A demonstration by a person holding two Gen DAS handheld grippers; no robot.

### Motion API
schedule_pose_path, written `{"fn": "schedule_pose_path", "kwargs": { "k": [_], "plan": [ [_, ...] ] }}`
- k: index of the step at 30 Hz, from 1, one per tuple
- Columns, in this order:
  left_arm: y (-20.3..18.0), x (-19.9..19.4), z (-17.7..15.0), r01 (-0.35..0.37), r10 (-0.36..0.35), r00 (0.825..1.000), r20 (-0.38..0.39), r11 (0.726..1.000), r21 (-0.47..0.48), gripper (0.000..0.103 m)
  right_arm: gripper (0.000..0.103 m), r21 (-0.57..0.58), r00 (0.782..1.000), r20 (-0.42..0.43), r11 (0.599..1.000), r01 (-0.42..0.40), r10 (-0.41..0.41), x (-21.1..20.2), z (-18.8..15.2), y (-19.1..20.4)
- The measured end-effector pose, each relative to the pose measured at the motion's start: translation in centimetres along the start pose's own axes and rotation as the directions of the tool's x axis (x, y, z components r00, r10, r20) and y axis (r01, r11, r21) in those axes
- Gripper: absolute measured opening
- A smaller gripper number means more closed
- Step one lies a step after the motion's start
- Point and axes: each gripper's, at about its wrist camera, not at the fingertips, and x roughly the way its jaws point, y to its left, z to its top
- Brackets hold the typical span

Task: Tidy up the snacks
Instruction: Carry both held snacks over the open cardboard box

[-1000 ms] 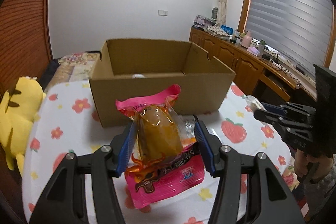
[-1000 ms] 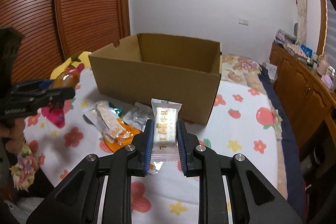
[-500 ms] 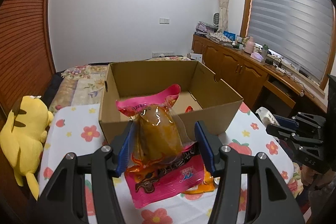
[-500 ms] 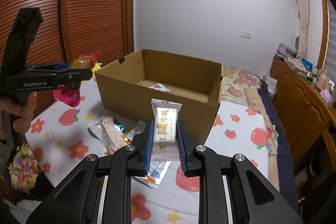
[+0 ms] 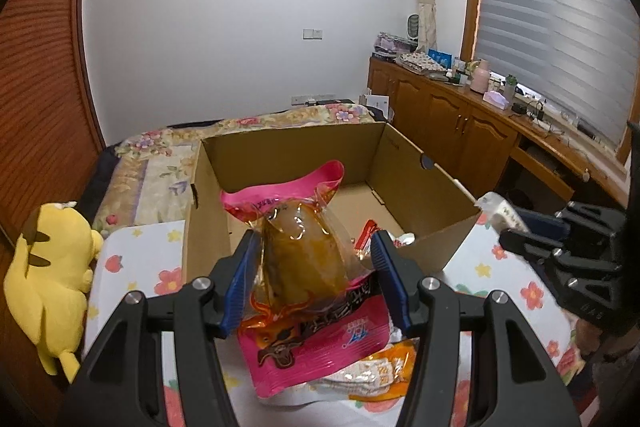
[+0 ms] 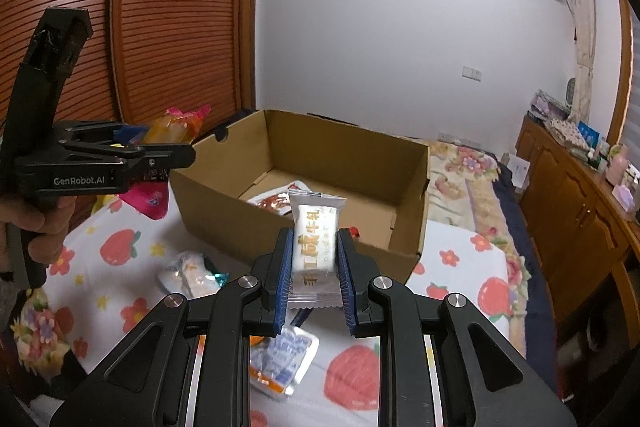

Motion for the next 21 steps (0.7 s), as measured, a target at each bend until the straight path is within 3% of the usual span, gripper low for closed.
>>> {"fn": "schedule_pose_path", "kwargs": {
  "k": [12, 21],
  "plan": [
    [1.0, 1.3, 4.3, -0.019, 0.019, 1.0, 0.008, 1.0, -0.01, 0.056, 0.02, 0.011, 1.0, -0.012, 1.0, 0.011, -0.011, 3.4, 2.4, -0.8],
    [1.9, 5.4, 4.4, -0.01, 0.009, 0.998, -0.07, 1.0, -0.006, 0.057, 0.02, 0.008, 0.994, -0.098, 0.999, 0.048, -0.047, 8.5, 3.2, -1.2]
  ]
}}
